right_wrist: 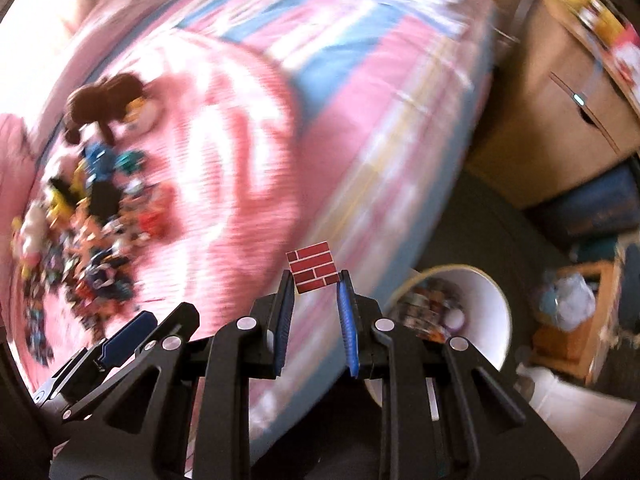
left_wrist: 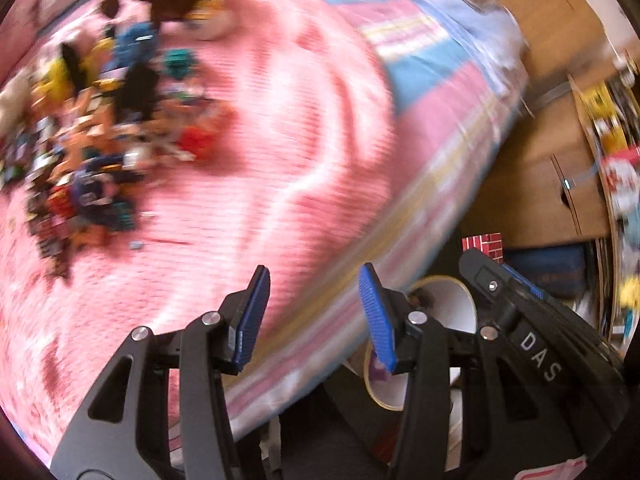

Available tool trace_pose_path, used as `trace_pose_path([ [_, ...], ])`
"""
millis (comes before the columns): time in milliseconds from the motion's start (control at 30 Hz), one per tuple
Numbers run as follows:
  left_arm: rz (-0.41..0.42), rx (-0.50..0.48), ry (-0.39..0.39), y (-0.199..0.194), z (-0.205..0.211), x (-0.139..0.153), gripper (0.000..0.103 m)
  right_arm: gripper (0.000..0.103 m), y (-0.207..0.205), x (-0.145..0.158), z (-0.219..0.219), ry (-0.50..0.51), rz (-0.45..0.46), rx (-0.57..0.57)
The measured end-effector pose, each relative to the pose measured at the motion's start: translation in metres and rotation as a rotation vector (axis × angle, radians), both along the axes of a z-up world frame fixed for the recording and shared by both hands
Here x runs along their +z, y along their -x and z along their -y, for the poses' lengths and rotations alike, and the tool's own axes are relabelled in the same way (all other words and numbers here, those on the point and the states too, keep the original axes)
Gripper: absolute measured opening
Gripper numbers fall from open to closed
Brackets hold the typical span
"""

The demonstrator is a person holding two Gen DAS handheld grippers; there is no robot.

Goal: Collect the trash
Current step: 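Swing both tools back over the bed toward the cube pile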

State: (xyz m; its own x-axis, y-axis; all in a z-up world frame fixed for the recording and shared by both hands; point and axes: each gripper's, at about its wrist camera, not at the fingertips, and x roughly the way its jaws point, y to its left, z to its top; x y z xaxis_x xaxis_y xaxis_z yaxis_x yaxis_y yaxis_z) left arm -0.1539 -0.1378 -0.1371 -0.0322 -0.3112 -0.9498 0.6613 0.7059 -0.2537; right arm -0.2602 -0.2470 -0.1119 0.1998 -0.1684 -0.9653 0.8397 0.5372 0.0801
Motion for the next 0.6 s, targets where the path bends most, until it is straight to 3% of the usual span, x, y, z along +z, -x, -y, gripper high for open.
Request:
trace_pose_path([
  [367, 0.041, 0.348, -0.029, -0.089, -0.121, 0.008, 0.050, 0.022, -0.129, 0.002, -0.089, -0.029, 0.033, 0.335],
  [600, 0.046, 0.542, -0.045, -0.118, -0.201, 0.005, 0.051, 0.022, -0.191, -0.003, -0.160, -0.043, 0.031, 0.535],
])
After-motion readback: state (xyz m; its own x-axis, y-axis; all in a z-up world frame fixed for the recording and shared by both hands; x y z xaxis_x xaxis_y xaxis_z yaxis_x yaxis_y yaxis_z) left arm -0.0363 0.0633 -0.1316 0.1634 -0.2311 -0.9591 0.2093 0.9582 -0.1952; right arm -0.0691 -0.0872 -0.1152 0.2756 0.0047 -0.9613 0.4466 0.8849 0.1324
